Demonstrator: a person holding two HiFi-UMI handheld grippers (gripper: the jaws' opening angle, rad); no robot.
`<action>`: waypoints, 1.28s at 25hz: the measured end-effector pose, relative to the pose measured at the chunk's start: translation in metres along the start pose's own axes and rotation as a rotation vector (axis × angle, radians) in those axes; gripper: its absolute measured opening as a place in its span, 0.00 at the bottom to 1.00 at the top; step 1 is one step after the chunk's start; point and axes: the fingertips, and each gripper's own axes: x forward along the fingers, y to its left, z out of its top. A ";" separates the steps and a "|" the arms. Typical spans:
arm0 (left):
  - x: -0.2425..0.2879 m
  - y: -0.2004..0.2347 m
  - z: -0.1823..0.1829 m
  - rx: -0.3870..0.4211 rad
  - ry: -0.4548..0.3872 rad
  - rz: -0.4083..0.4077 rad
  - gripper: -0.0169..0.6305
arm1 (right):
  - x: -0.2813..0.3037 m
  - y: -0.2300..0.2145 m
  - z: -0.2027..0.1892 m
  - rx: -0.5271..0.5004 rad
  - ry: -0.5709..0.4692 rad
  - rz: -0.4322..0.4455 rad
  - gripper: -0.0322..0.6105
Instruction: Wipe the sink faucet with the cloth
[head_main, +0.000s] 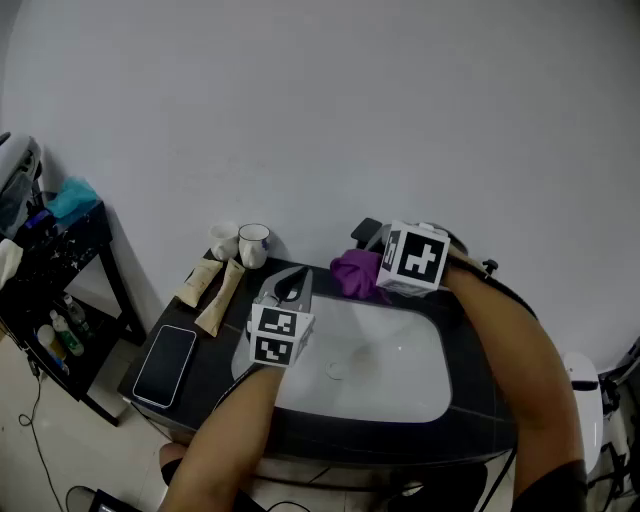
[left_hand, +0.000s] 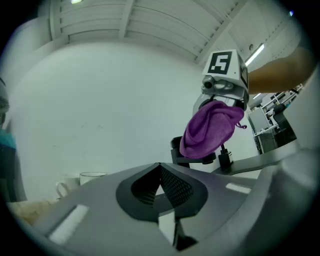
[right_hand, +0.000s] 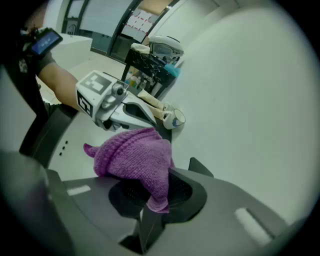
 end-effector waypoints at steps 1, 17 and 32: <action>-0.001 0.000 0.000 0.000 0.000 -0.001 0.05 | 0.004 -0.005 -0.006 -0.011 0.007 -0.051 0.12; 0.012 -0.013 0.000 0.015 -0.009 -0.049 0.05 | 0.046 -0.058 -0.045 0.087 0.032 -0.449 0.12; 0.003 -0.004 -0.008 0.016 0.035 -0.015 0.05 | 0.037 -0.022 -0.028 -0.004 0.058 -0.238 0.11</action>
